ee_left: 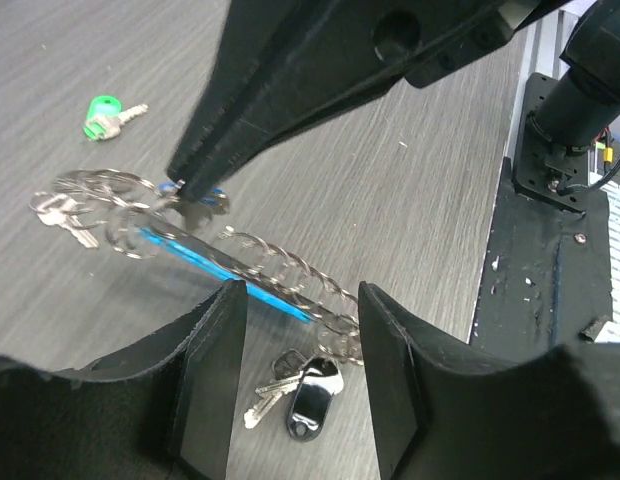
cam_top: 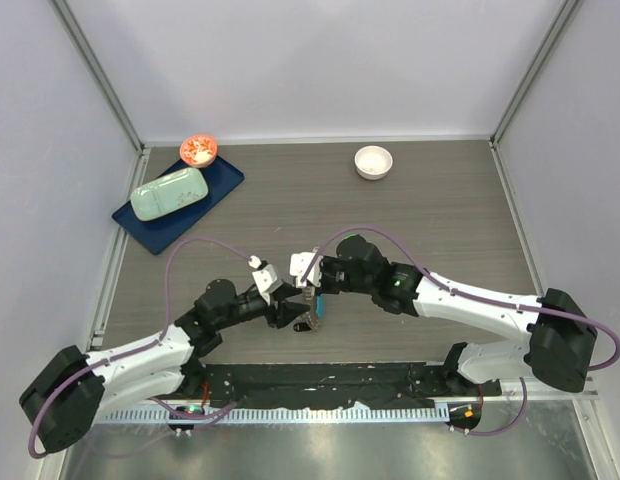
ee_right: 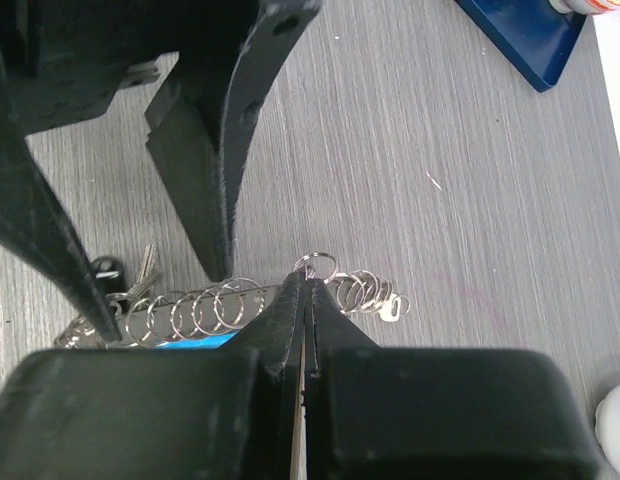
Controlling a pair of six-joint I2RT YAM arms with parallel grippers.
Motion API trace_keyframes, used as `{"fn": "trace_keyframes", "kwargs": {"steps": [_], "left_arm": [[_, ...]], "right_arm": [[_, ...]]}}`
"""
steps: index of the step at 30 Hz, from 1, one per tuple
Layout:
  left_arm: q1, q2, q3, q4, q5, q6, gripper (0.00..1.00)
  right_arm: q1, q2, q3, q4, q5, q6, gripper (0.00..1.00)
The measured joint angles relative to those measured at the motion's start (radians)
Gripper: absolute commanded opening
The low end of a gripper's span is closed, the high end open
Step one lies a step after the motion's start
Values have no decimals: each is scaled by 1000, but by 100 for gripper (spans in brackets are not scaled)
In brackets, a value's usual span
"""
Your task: Put the keys on the keyring
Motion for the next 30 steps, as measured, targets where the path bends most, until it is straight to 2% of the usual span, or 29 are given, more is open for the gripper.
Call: {"fn": "trace_keyframes", "kwargs": {"steps": [8,12,16,21,30], "left_arm": [[-75,97,-2,21,-119,-69,53],[-77,56,-11,32,-200,-53,54],[-76,-4,-16,33,-259,34,56],[-52,10,-14,35,-259,140,56],[3,117,-10,60,-208,198,61]], "right_arm": [[0,-21,-58,44,30,14,1],[0,-49,-97,45,39,21,1],[0,-61,-111,47,42,27,1],[0,-61,-124,51,42,31,1],[0,-58,-126,57,41,39,1]]}}
